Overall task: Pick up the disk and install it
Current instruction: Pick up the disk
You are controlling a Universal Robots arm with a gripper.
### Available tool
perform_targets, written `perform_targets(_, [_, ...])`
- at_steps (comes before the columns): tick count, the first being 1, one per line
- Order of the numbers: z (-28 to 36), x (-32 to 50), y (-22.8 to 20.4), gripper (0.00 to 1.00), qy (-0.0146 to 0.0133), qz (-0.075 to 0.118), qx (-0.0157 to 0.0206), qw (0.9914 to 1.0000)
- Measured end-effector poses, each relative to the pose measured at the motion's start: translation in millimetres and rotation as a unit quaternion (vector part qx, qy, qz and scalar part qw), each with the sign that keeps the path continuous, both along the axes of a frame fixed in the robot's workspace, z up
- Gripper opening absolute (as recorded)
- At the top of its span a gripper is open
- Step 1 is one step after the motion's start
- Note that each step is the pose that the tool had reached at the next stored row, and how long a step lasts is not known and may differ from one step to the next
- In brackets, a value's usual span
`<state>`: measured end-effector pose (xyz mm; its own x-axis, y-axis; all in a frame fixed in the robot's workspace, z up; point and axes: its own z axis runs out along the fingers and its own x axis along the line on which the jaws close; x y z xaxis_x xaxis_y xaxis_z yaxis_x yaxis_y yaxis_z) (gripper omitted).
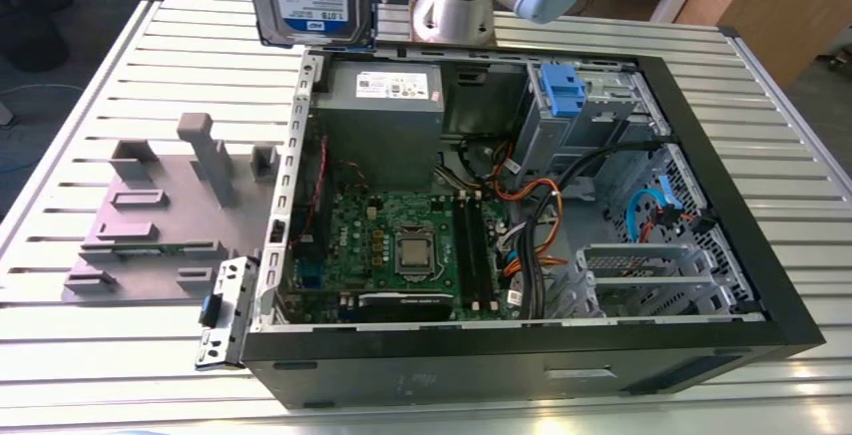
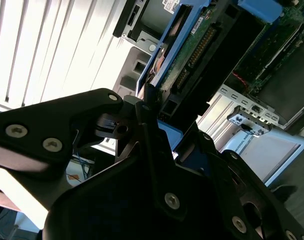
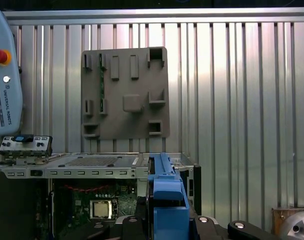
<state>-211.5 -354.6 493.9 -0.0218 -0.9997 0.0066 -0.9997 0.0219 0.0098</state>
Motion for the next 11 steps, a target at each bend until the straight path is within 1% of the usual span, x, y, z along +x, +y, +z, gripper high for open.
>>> perform_targets(11, [0.0, 5.9, 0.0, 0.37, 0.0002, 0.000, 0.0000, 1.00000])
